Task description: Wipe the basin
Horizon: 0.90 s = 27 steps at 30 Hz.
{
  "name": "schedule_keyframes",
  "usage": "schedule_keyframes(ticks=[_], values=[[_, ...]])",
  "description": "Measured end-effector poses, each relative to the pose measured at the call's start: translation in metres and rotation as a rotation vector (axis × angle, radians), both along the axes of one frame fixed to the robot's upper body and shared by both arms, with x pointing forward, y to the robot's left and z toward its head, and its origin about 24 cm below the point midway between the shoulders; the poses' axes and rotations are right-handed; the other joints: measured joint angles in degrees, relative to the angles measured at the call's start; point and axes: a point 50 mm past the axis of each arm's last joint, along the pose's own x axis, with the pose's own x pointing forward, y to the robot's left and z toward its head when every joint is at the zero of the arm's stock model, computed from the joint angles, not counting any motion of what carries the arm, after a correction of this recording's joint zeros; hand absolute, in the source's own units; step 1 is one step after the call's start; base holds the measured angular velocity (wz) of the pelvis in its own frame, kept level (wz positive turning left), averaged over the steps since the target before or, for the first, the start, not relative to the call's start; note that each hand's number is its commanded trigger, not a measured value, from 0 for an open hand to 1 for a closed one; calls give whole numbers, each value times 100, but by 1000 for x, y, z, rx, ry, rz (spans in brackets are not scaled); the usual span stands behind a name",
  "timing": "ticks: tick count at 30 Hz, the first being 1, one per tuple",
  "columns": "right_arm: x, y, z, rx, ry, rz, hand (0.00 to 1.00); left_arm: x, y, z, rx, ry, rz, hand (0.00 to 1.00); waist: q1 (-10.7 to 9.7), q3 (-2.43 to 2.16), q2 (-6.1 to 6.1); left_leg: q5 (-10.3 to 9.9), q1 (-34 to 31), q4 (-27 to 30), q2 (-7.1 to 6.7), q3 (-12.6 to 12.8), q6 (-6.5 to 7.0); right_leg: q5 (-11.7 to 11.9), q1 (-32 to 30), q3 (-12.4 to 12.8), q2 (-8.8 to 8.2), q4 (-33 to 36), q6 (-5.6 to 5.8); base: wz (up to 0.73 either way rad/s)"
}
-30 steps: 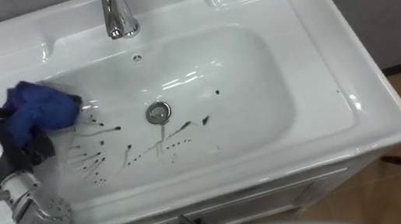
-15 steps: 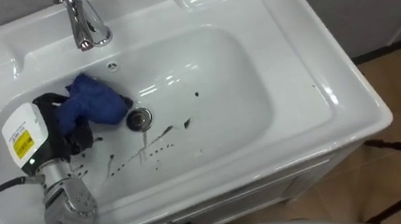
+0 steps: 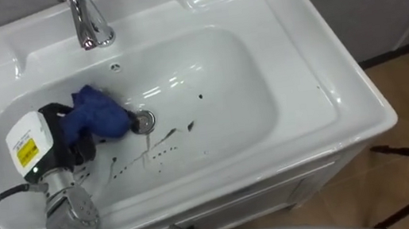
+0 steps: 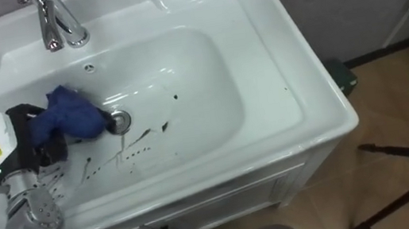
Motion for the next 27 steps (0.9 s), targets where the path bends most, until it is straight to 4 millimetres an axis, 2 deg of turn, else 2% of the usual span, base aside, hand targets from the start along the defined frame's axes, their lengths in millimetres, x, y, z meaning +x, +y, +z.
schedule_keyframes(ticks=[6, 10, 11, 13, 16, 19, 21, 25, 27], values=[[-3, 0, 0, 17, 16, -4, 0, -2, 3, -4, 119, 118, -59, 100, -15, 7, 1, 1, 3, -41, 6, 17, -1, 6, 2, -18, 5, 10, -8, 0], [-2, -1, 0, 9, 19, 8, 0, -6, 10, -5, 214, 196, -105, 100, -4, 23, 0, 1, -9, -41, 10, 19, -1, 8, -13, -12, 7, 8, -10, 0], [-1, -2, 1, 5, 21, 20, 0, -7, 12, -6, 244, 220, -117, 100, -10, 39, 12, 1, -11, -40, 16, 39, -2, 8, -23, -9, 6, 5, -10, -4], [0, -4, 1, -2, 20, 37, 0, -11, 15, -11, 321, 280, -158, 100, -10, 60, 61, 0, -9, -30, 28, 159, -2, 8, -45, 1, 1, -3, -10, -11], [3, -5, 2, -6, 14, 55, 0, -11, 14, -12, 381, 311, -201, 100, -12, 59, 95, 0, -21, -29, 26, 159, -2, 8, -55, -3, 0, -8, -11, -2], [9, -12, 5, -27, 4, 93, 0, -13, 12, -16, 418, 359, -236, 100, -12, 60, 198, 0, -53, -32, 26, 160, -3, 13, -111, 10, 2, 15, -13, -5], [13, -20, 8, -49, -6, 93, 0, -17, 12, -21, 427, 397, -249, 100, -10, 44, 289, 2, -11, -54, 22, 162, -3, 13, -106, 58, 6, 29, -13, -9], [20, -29, 12, -76, -24, 90, 0, -20, 18, -23, 497, 444, -290, 100, -29, 40, 333, 47, 73, -196, 27, 174, -69, 23, -103, 123, 41, 20, -36, -8], [21, -33, 14, -89, -24, 91, 0, -14, 18, -20, 528, 451, -309, 100, -38, 42, 349, 67, 83, -230, 37, 173, -99, 27, -105, 119, 53, 13, -52, 0]])
